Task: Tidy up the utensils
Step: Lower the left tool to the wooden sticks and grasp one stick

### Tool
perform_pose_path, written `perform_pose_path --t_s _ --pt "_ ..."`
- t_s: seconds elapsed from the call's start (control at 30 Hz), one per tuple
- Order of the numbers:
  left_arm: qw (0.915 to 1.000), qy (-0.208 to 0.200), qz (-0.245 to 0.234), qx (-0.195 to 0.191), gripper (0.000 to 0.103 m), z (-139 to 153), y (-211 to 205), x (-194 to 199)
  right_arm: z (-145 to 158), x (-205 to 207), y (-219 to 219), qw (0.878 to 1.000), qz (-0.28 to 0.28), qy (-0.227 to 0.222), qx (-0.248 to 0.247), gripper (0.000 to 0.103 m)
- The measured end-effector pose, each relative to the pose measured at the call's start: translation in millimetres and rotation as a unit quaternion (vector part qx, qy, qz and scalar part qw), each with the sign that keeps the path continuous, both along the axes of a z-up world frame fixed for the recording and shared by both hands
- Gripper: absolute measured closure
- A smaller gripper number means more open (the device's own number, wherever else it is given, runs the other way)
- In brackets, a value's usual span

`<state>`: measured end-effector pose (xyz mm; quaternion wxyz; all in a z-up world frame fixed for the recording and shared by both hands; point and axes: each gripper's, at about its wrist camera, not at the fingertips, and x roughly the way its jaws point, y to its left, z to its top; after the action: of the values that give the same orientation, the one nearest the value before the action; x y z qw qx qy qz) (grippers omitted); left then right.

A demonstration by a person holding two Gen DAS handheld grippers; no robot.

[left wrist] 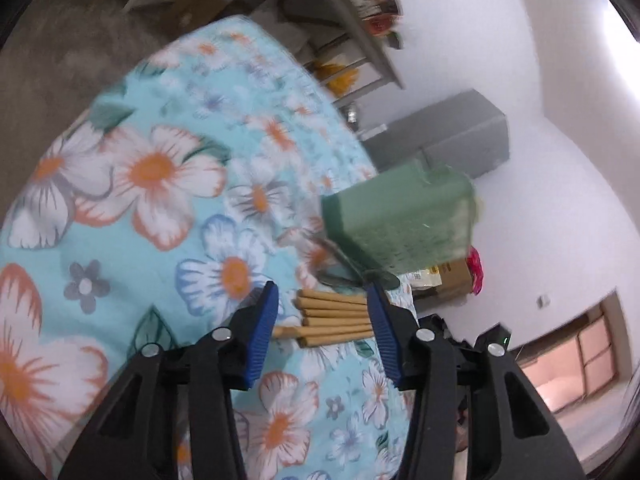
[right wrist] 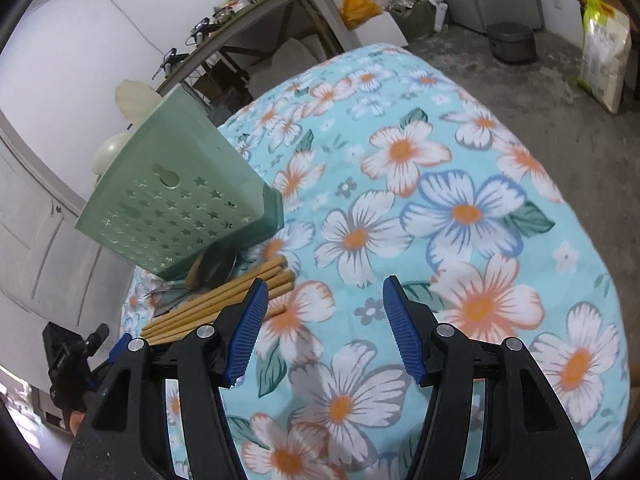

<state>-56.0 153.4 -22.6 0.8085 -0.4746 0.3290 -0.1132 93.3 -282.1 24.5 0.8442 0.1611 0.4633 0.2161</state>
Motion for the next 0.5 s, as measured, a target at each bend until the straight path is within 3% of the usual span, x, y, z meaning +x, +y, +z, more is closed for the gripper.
perform_pose_path --t_s 0.07,0.2,0.3,0.33,0.4,0.5 --pt "0.9998 0.003 -0.007 0.017 0.064 4 -4 5 -4 2 0 1.0 0.0 0.003 0.004 0.046" --pt "0.9951 0.025 -0.019 0.094 0.066 15 -18 6 -13 3 0 1.0 -0.003 0.008 0.001 0.046" --pt "0.9884 0.034 0.001 0.148 0.066 23 -20 -9 -15 2 1 1.0 -0.004 0.0 0.001 0.046" --pt "0.9883 0.033 0.006 0.148 0.066 24 -18 -16 -15 2 1 1.0 -0.004 -0.002 0.0 0.046" --pt "0.9947 0.03 0.01 0.098 0.066 19 -12 -28 -15 1 3 1.0 -0.004 -0.008 -0.01 0.046" --pt "0.9973 0.051 0.027 0.046 0.066 4 -2 -38 -14 -1 7 1.0 -0.002 -0.015 -0.025 0.046"
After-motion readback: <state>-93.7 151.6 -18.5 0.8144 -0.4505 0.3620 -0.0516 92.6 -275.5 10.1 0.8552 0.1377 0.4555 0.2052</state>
